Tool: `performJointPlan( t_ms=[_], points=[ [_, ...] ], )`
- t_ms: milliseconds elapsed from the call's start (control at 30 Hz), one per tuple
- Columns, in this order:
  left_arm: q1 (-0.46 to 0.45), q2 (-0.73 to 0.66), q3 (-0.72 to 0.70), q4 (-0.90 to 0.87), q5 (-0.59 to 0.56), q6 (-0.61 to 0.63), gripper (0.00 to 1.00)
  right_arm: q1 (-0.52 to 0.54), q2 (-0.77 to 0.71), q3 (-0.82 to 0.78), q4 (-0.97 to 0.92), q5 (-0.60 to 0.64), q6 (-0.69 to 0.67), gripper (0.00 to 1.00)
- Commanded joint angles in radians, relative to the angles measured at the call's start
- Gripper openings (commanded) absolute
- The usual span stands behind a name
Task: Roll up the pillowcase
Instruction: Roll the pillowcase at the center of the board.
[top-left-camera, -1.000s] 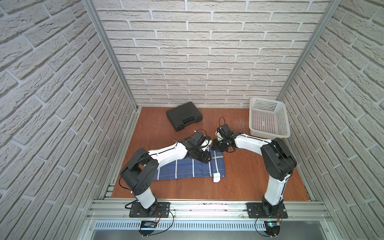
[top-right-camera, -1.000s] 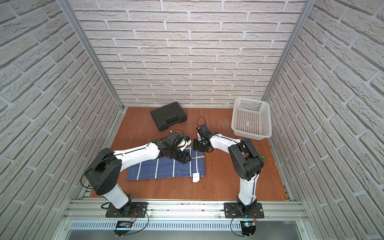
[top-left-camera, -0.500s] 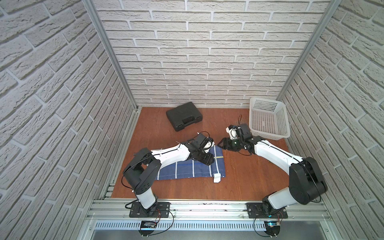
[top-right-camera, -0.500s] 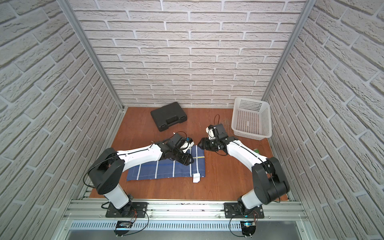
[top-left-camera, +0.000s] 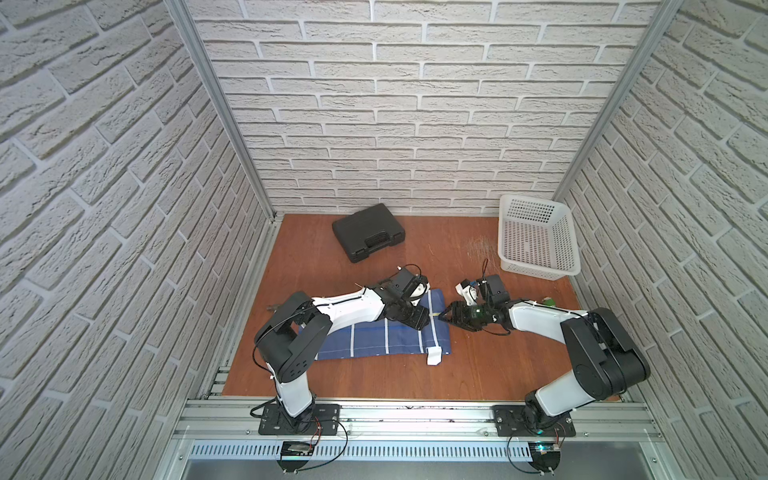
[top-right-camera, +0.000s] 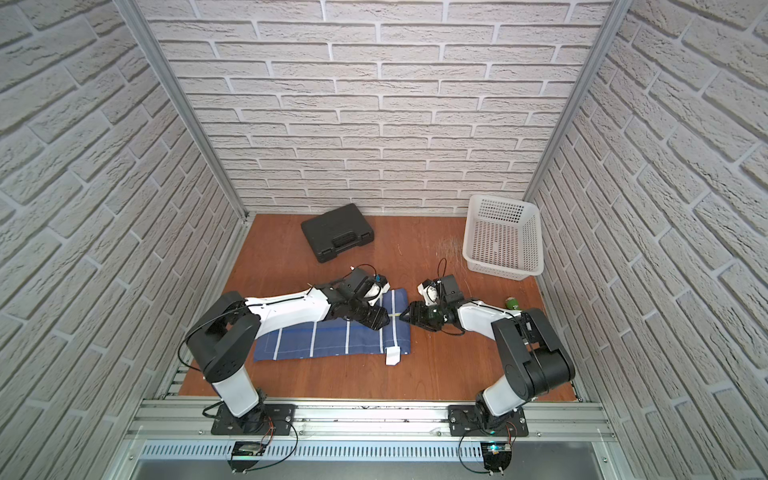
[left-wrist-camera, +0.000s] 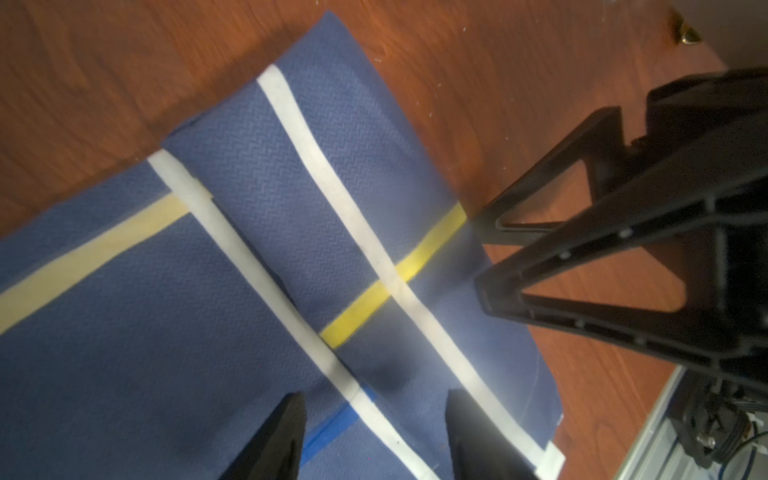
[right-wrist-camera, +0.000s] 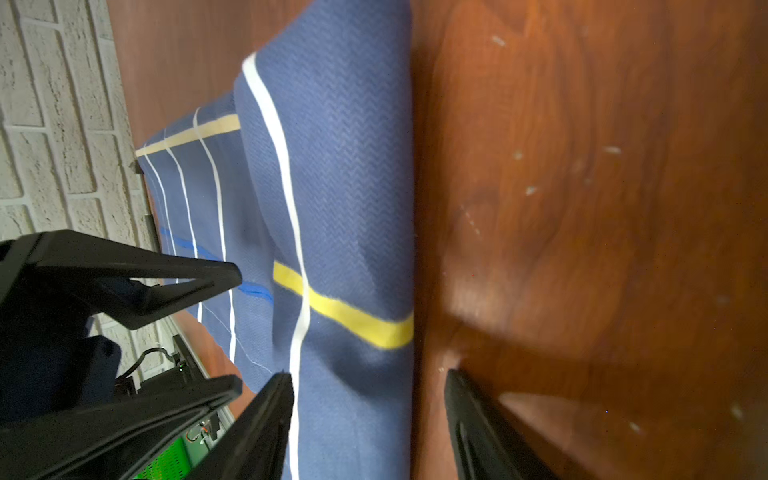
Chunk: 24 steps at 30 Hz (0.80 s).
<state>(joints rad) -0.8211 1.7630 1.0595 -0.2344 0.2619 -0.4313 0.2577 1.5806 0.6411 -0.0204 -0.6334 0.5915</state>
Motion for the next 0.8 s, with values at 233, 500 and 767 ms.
performJointPlan(
  t_ms=[233,500,767],
  points=[
    [-0.013,0.059,0.049,-0.049,-0.060,0.044,0.58,-0.044,0.127,-0.060,0.291,-0.137,0.132,0.47],
    [-0.015,0.067,0.085,-0.088,-0.074,0.062,0.65,-0.049,0.094,-0.080,0.370,-0.163,0.194,0.22],
    [-0.015,0.053,0.114,-0.149,-0.102,0.092,0.86,-0.044,0.034,-0.075,0.296,-0.124,0.168,0.10]
  ],
)
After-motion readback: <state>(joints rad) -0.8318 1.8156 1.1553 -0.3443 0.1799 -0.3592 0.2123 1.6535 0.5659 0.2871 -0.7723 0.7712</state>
